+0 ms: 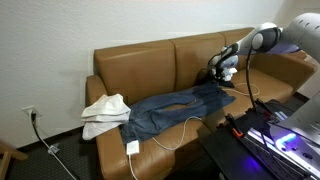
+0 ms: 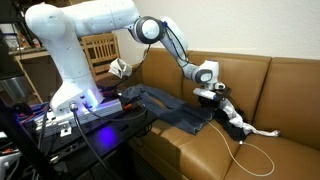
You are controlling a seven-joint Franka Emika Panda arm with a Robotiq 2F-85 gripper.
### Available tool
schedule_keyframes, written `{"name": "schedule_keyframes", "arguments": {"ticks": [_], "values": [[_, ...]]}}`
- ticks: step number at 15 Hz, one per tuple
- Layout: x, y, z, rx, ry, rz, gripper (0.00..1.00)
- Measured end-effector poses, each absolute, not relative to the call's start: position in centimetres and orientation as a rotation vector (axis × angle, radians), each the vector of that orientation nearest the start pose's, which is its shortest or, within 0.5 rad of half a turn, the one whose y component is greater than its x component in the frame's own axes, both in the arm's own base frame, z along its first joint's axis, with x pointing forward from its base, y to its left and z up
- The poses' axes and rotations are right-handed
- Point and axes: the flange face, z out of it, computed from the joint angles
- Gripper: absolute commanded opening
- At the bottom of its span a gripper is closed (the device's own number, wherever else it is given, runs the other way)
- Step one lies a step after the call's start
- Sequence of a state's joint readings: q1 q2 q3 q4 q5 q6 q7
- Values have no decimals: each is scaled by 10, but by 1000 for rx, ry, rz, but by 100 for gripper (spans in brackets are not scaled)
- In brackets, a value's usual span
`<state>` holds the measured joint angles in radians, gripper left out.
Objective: Fold the trouser on the couch
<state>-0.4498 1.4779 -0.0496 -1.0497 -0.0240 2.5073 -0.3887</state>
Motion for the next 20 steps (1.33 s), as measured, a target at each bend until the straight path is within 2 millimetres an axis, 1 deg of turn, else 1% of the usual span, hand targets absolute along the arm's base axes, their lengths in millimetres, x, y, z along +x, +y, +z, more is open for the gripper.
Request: {"name": "schedule_keyframes", "arguments": {"ticks": [2, 8, 11, 13, 16, 18, 20], "values": [[616, -326, -94, -3203, 94, 78, 100], [615, -324, -96, -3127, 438, 50, 100], [615, -330, -94, -3108, 651, -3, 100], [615, -331, -94, -3101, 694, -13, 100], [615, -331, -93, -3106, 694, -12, 100], [614, -327, -96, -3111, 690, 45, 100], [613, -319, -99, -3096, 691, 104, 100]]}}
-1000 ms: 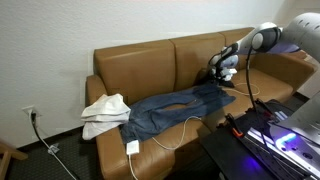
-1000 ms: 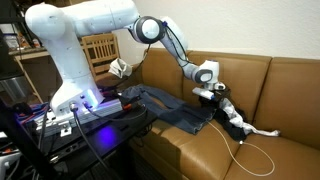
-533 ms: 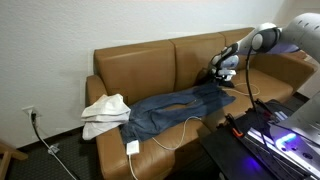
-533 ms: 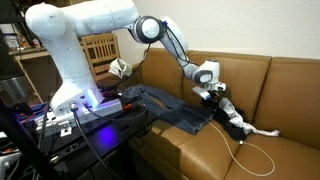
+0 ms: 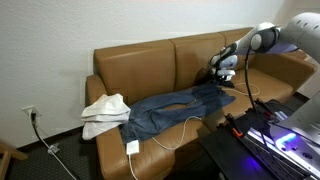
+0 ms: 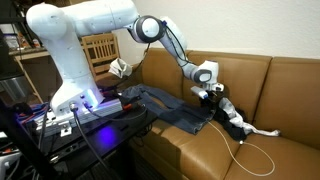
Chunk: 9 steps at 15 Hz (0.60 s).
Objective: Fold the trouser on the couch
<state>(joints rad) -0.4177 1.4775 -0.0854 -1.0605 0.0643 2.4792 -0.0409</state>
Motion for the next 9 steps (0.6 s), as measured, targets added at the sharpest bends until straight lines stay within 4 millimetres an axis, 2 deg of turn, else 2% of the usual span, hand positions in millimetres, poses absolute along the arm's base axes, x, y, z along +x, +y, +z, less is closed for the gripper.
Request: {"name": "schedule_keyframes", "arguments": {"ticks": [3, 9], "values": [[611, -312, -103, -3072, 752, 153, 100], [600, -328, -105, -3075, 1131, 66, 100]]}}
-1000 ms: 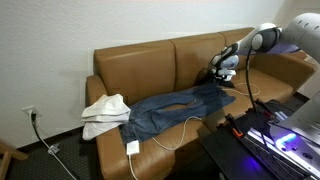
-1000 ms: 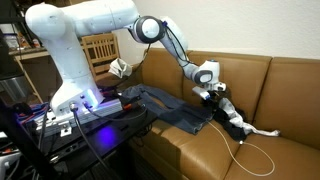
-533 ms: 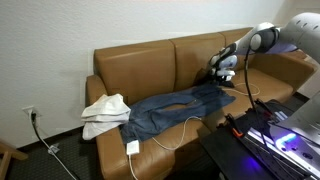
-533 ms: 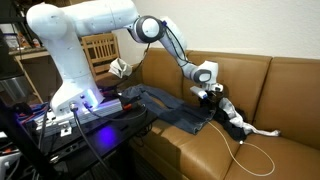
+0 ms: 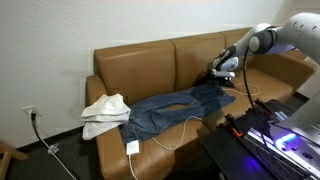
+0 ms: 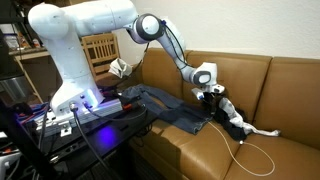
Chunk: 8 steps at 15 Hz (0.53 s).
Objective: Fold the trouser on the couch
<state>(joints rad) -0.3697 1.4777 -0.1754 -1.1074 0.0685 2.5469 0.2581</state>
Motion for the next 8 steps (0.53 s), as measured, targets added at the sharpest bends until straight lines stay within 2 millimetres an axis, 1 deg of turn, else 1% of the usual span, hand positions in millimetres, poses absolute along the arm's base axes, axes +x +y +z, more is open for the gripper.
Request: {"name": "schedule_keyframes", "arguments": {"ticks": [4, 8], "values": [[596, -327, -109, -3042, 1343, 19, 100], [595, -324, -112, -2874, 1622, 3, 100]]}}
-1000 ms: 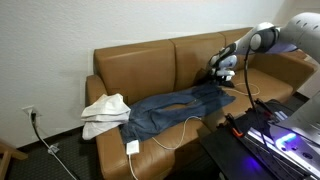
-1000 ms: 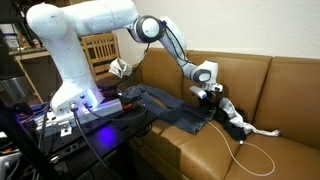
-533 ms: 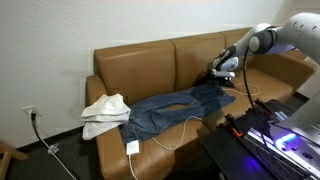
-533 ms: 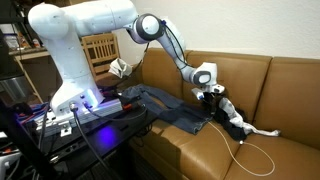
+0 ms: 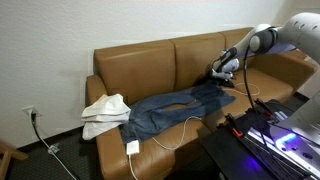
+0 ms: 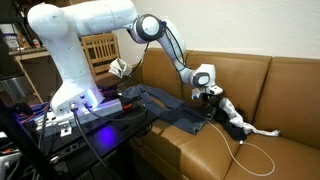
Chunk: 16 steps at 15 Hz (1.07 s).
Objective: Fold the trouser on the couch
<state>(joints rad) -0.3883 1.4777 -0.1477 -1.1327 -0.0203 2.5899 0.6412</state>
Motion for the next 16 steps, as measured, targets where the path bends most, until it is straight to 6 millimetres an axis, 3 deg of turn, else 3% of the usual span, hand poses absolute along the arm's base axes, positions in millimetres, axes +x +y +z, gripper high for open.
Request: {"name": "schedule_keyframes", "arguments": {"ticks": [7, 12, 16], "values": [[588, -334, -115, -2506, 1971, 10, 100], [589, -346, -108, -2349, 2045, -74, 100], [588, -351, -106, -2333, 2070, -93, 100]]}}
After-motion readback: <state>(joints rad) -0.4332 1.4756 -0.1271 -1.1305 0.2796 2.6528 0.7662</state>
